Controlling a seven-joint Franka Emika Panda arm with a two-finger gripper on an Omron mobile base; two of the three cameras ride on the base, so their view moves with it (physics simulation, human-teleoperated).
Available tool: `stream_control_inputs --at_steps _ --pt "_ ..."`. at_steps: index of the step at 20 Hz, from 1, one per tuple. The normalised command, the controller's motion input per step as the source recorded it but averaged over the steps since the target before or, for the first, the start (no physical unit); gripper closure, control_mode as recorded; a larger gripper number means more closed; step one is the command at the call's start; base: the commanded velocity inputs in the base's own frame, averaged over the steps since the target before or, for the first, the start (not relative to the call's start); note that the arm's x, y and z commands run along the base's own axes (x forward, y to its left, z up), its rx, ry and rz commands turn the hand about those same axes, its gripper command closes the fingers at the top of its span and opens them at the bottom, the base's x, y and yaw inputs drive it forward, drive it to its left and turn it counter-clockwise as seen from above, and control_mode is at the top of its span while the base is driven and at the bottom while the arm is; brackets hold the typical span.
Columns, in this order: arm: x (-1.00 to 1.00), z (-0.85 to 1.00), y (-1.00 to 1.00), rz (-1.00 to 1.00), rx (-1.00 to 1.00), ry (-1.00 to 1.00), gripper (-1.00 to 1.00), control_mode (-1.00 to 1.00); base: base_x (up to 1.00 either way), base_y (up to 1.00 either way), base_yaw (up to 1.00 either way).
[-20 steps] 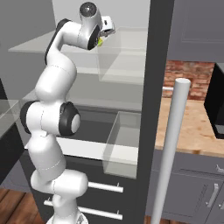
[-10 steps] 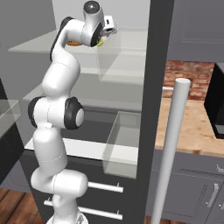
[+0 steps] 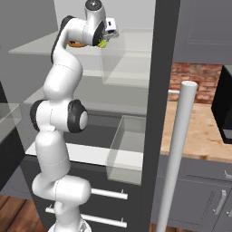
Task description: Pick corn from the fridge and place it on the plate on the counter.
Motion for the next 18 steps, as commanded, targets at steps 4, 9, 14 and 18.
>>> stream_control_inputs --at_steps 4,9,14,18 --pt "0.00 0.00 0.00 0.00 0.00 0.00 1.00 -1.00 0.00 0.00 0.00" --pt "-0.06 0.00 0.00 0.00 0.00 -0.06 1.00 -1.00 0.00 0.00 0.00" --pt "-0.35 0.00 0.00 0.00 0.00 -0.01 1.00 -1.00 0.00 0.00 0.00" --pt "-0.03 0.00 0.00 0.00 0.00 -0.11 1.00 -1.00 0.00 0.00 0.00"
